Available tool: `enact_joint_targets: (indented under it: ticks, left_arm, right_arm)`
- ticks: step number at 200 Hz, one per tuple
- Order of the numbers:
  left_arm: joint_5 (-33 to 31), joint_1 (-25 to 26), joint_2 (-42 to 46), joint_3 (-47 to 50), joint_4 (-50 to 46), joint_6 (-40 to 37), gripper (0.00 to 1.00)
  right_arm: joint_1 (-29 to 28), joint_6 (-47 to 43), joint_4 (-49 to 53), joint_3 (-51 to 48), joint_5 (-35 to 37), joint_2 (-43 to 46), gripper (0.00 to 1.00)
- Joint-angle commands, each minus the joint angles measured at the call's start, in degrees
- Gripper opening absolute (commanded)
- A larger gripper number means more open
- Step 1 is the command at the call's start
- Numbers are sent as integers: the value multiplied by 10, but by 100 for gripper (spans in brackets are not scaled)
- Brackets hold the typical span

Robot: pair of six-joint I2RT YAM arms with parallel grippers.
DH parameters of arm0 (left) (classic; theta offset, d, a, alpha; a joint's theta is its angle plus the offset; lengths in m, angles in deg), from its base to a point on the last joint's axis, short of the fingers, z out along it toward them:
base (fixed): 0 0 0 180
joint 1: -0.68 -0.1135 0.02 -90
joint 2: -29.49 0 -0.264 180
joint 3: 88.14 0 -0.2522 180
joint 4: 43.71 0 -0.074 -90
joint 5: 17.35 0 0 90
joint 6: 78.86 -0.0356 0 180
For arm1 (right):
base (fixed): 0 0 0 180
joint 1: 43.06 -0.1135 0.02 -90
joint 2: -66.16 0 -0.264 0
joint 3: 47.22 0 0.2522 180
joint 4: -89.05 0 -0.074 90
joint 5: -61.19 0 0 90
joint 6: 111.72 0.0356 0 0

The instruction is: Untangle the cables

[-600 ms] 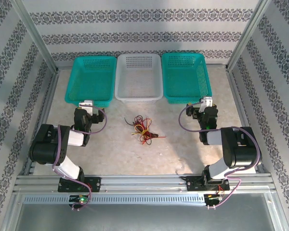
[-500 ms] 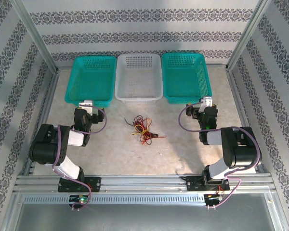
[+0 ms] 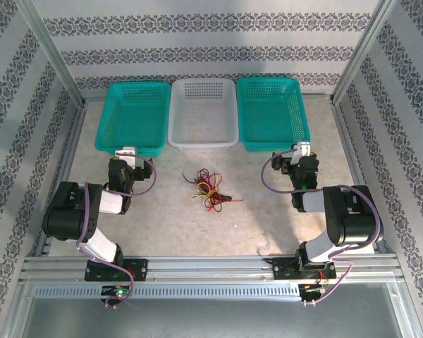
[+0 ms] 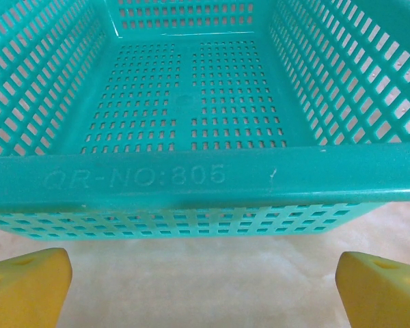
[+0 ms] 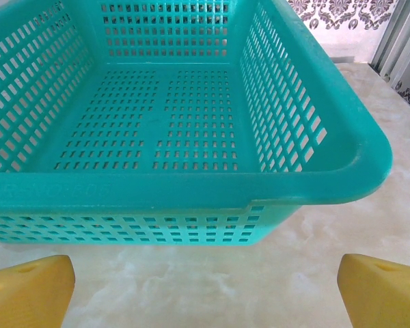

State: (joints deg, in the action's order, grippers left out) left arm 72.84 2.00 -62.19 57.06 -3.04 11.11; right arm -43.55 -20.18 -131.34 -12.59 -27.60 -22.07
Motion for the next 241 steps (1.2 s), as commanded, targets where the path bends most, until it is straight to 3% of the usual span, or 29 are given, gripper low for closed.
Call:
enact_joint_targets:
  ticks: [1,65,84,98,113,126,137,150,164,177,199,212,217,227,241]
  left_arm:
    - [-4,-11,4,-13,-3,1,99]
    - [-7,-11,10,-17,-6,0,99]
    - [-6,-4,101,-78,-189,-8,99]
    - [-86,6,159,-102,-246,18,100]
    - [-122,7,228,-110,-289,75,97]
    - [-140,7,274,-142,-394,155,95]
    - [-119,11,295,-167,-472,208,87]
    - [-94,22,315,-182,-549,274,86]
    - [-78,49,336,-183,-603,315,86]
    - [-80,90,362,-176,-633,316,87]
    - [-88,148,402,-166,-674,303,88]
    - [-73,163,419,-167,-701,305,88]
    - [-62,167,423,-170,-710,305,88]
    - [-36,169,430,-179,-729,303,88]
    - [-15,170,438,-195,-753,299,88]
  right_arm:
    - [2,5,-3,7,-9,4,98]
    - [-3,7,5,7,13,18,99]
    - [-37,-4,75,-5,122,129,98]
    - [-54,22,112,-35,164,230,98]
    - [-65,71,242,-22,209,324,98]
    - [-81,110,436,42,271,372,98]
    - [-94,144,554,83,292,387,98]
    - [-112,202,688,142,314,395,98]
    - [-127,287,830,206,305,399,98]
    - [-132,364,897,234,243,409,98]
    - [-125,498,872,149,205,462,98]
    - [-83,478,792,82,55,501,98]
    - [-81,484,773,69,32,507,98]
    - [-121,500,817,84,80,501,98]
    - [-226,489,927,156,212,455,98]
